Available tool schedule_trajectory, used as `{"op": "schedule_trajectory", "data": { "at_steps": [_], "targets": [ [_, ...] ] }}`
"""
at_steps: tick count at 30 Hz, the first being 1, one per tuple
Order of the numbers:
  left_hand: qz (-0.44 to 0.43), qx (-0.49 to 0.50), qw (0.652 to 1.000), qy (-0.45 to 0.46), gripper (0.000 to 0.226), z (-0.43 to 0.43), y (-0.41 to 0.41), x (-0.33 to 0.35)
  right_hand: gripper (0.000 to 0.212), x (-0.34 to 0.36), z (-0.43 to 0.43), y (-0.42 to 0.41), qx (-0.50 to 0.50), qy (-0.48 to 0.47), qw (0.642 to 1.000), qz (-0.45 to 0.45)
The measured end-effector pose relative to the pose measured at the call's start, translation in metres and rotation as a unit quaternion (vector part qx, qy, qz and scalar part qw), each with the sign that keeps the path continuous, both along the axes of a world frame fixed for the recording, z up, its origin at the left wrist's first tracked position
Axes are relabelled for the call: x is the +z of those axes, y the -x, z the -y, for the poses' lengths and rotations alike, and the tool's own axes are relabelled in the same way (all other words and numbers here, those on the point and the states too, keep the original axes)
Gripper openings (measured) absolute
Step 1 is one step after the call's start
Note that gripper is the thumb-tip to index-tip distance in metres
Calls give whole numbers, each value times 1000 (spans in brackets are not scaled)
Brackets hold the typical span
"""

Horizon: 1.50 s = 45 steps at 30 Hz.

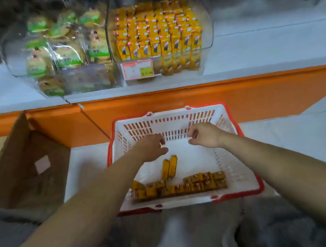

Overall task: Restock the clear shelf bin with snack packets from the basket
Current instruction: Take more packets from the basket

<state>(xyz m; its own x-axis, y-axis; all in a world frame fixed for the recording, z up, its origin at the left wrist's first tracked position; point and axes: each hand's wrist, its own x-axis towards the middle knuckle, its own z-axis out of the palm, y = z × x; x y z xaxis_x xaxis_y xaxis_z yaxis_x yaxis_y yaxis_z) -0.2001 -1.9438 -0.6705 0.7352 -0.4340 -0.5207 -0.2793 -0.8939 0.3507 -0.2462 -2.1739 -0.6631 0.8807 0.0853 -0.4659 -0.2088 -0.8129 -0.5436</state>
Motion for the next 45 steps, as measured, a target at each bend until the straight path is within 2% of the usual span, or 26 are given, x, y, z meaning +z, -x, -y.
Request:
{"op": "schedule_trajectory", "data": {
  "at_steps": [5,8,12,15,17,21,24,27,31,33,35,37,40,41,44,45],
  "targets": [
    [-102,38,993,-44,59,-13,17,-91,34,-96,-5,19,-10,-7,993,-120],
    [-124,97,987,-18,65,-5,20,-132,44,-130,-8,22,20,2,981,-193],
    [-131,175,976,17,83,14,22,-173,60,-158,-13,25,99,66,955,-270],
    [-110,167,980,-16,98,23,23,-192,56,-169,-17,27,157,104,939,-287],
    [-79,147,985,-40,97,24,24,-201,51,-174,-17,26,165,105,938,-286],
    [-86,136,987,-23,75,21,20,-202,52,-176,-14,24,99,59,947,-300],
    [-118,158,980,15,68,14,14,-195,53,-172,-9,24,63,11,953,-295],
    [-119,191,972,62,68,9,8,-181,41,-162,-5,23,9,-58,956,-289],
    [-147,281,939,130,68,8,-4,-146,23,-132,-2,13,-116,-160,949,-244],
    [-172,329,914,163,69,10,-9,-122,22,-112,-2,8,-204,-246,921,-222],
    [-207,379,875,218,64,11,-10,-93,21,-88,-5,6,-283,-348,873,-190],
    [-247,398,831,299,47,12,-7,-60,18,-58,-14,6,-336,-439,819,-153],
    [-270,396,778,406,27,15,0,-8,27,-11,-35,7,-408,-525,740,-97],
    [-260,397,765,435,28,17,2,10,29,6,-43,7,-418,-546,722,-76],
    [-178,418,747,486,59,25,8,62,32,62,-70,7,-418,-600,682,-34],
    [-146,416,743,504,61,26,11,78,32,81,-78,7,-412,-611,675,-23]
  ]
}}
